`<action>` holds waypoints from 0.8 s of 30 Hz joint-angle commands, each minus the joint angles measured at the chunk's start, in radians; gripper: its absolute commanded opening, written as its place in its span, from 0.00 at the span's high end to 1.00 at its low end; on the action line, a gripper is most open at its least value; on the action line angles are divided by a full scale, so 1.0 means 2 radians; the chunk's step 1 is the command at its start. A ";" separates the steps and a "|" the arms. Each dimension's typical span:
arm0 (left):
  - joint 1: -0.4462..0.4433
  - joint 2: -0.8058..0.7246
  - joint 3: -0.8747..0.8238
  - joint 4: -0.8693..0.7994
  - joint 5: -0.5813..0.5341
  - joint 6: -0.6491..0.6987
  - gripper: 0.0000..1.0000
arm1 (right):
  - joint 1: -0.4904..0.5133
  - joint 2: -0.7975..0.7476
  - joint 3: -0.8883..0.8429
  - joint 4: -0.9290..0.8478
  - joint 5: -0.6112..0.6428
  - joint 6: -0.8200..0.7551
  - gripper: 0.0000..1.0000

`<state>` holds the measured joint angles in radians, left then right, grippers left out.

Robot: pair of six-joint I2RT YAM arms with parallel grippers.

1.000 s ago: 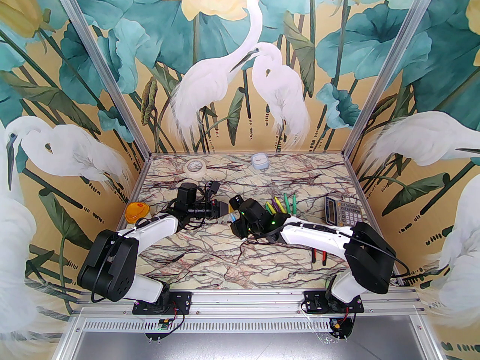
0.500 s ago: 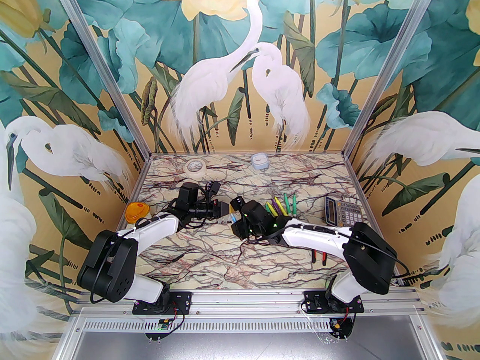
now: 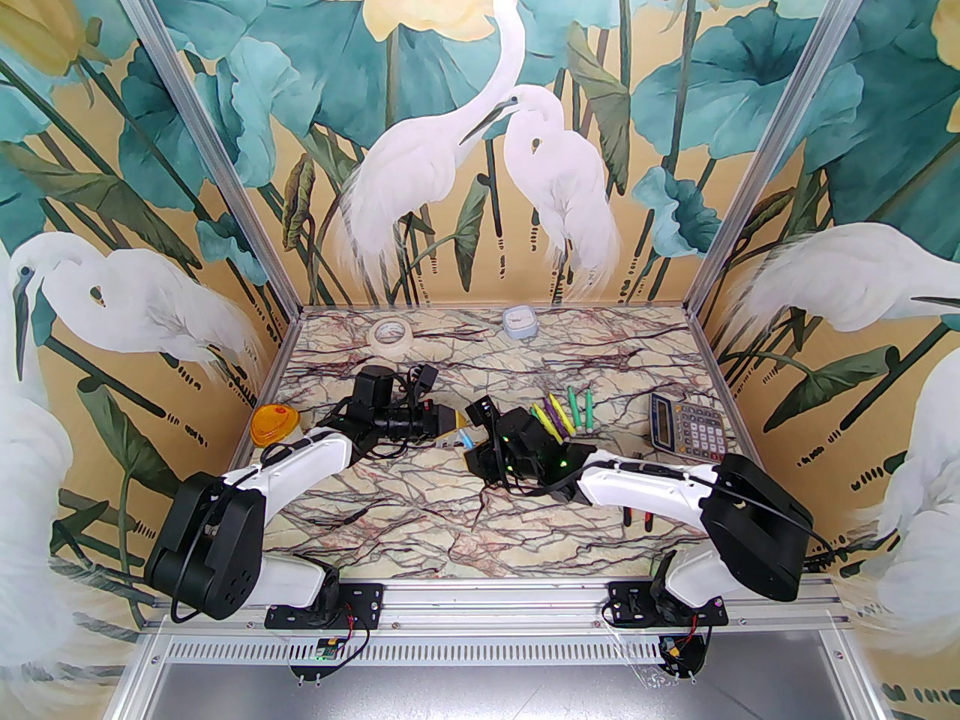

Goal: Open the pen caps

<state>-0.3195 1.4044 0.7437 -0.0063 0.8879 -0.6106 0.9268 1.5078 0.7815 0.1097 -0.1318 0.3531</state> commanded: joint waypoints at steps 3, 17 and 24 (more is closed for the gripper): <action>0.042 -0.026 0.006 0.033 -0.051 -0.016 1.00 | 0.001 -0.016 -0.038 -0.062 -0.033 -0.015 1.00; 0.057 -0.018 0.018 0.029 -0.024 -0.020 1.00 | 0.001 -0.054 -0.065 -0.043 -0.049 -0.021 1.00; 0.060 0.001 0.047 0.005 -0.015 -0.009 1.00 | 0.001 -0.065 -0.069 -0.048 -0.056 -0.031 1.00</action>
<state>-0.2928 1.3876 0.7635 -0.0479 0.9962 -0.6411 0.9218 1.4078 0.7013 0.1791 -0.1780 0.3233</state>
